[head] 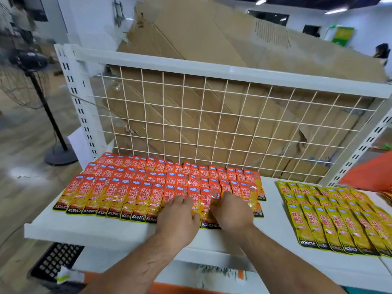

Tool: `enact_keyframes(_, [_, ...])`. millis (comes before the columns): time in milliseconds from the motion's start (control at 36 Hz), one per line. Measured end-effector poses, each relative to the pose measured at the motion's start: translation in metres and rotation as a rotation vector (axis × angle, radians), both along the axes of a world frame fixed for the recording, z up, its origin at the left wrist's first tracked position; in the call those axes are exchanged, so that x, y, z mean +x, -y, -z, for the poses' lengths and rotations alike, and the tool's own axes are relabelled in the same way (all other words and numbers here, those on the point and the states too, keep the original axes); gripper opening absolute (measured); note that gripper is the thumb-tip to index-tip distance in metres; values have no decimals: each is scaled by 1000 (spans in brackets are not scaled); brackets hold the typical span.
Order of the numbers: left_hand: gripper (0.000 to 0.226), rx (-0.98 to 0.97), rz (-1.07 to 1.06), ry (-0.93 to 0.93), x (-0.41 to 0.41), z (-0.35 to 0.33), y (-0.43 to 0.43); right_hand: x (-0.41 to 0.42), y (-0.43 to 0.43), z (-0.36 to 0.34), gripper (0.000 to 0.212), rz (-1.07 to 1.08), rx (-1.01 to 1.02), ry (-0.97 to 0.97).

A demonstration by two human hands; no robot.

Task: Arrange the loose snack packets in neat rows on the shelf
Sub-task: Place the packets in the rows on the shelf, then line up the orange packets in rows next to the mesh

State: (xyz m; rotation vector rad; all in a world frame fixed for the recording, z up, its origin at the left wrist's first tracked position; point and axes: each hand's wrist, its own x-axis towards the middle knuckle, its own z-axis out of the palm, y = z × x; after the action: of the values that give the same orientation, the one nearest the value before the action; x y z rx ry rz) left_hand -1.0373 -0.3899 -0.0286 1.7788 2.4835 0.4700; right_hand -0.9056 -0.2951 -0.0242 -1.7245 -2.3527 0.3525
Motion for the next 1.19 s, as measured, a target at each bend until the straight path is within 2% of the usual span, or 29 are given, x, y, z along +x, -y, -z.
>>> enact_keyframes(167, [46, 54, 148, -39, 17, -1, -9, 24, 9, -3, 31, -33, 79, -11])
enact_keyframes(278, [55, 83, 259, -14, 40, 0, -21, 60, 8, 7, 39, -135, 202, 168])
enact_keyframes(333, [57, 40, 307, -12, 55, 0, -28, 81, 11, 7, 50, -151, 180, 253])
enact_keyframes(417, [62, 5, 367, -26, 81, -1, -35, 116, 19, 1, 62, -61, 182, 169])
enact_keyframes(556, [63, -6, 458, -49, 133, -6, -42, 175, 30, -15, 82, -14, 11, 265])
enact_keyframes(694, [62, -30, 538, -59, 195, -11, -46, 245, 34, -19, 70, 24, 14, 263])
enact_keyframes(833, [64, -58, 570, -54, 272, -16, -49, 325, 36, -10, 73, 83, 23, 206])
enact_keyframes(972, [74, -53, 579, -68, 355, -20, -47, 411, 40, -16, 74, 96, 13, 178])
enact_keyframes(1083, [68, -61, 601, -35, 415, -26, -53, 473, 40, -22, 75, 112, -3, 159])
enact_keyframes(1194, [73, -71, 628, -40, 468, -32, -63, 524, 36, -25, 75, 148, -3, 154])
